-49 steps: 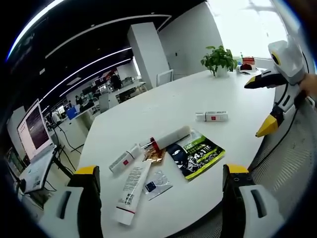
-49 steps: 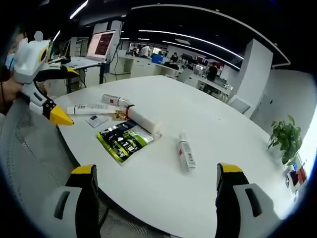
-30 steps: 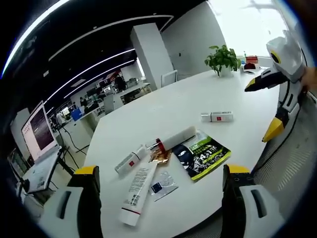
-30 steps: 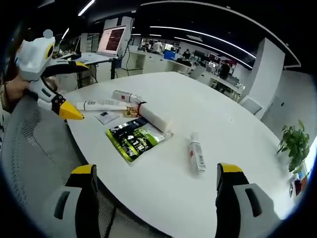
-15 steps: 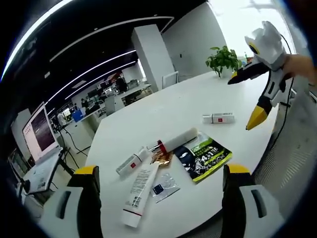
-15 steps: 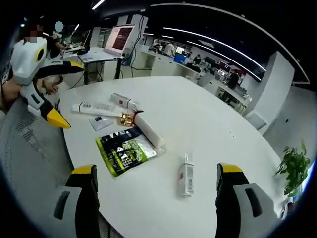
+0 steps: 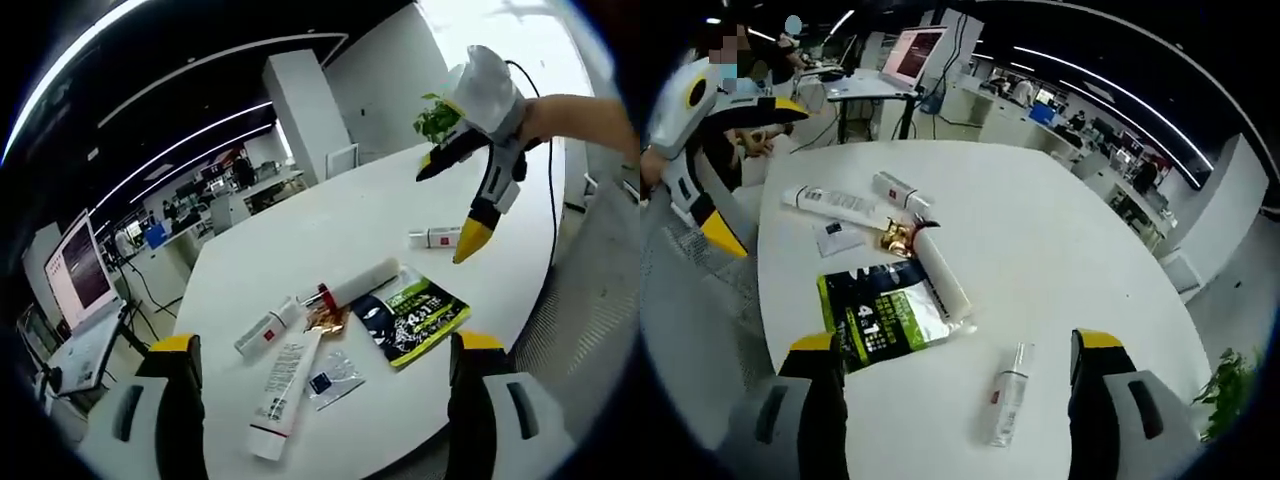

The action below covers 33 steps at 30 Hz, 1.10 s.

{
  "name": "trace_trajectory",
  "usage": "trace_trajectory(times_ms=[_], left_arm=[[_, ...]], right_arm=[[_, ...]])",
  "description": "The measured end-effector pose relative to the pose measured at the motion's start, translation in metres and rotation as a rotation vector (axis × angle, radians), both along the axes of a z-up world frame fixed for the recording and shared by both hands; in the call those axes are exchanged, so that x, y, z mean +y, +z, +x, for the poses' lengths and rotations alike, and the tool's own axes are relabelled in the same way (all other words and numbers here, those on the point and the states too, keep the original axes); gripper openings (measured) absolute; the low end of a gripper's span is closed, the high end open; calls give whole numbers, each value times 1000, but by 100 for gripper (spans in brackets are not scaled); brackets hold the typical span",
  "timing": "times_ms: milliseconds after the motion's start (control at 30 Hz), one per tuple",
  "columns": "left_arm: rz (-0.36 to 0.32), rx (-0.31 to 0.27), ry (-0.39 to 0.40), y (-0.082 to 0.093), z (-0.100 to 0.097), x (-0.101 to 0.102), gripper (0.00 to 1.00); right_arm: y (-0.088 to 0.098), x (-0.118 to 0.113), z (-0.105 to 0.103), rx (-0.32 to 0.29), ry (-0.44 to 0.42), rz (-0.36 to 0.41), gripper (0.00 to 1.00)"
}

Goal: Arrange the skincare products in the storage area until every visible bottle or jar stands upright without overlapping.

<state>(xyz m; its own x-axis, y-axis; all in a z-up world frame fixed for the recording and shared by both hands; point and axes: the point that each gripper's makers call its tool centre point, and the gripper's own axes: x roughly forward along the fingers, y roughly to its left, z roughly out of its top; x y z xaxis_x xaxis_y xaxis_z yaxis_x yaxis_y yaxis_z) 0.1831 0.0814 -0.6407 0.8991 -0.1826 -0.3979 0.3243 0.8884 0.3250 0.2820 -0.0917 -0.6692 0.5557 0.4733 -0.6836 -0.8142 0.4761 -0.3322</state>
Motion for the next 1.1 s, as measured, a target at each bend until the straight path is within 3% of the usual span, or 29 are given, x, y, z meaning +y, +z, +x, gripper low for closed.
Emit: trace_trajectory(times_ms=[200, 300, 367, 500, 633, 1100], left_arm=[[1, -7, 10, 1, 1, 2, 98], [15, 0, 12, -1, 1, 3, 98], [21, -4, 21, -1, 2, 5, 98], [15, -15, 25, 1, 2, 5, 97], [32, -5, 16, -1, 2, 3, 97], [15, -33, 32, 6, 3, 4, 97]], right_arm=[[-10, 14, 17, 35, 29, -17, 85], [-15, 31, 14, 172, -2, 113, 83], [-17, 37, 20, 191, 5, 134, 78], [-27, 41, 30, 168, 27, 66, 73], [-37, 51, 31, 226, 60, 65, 62], [-67, 59, 45, 280, 128, -82, 51]])
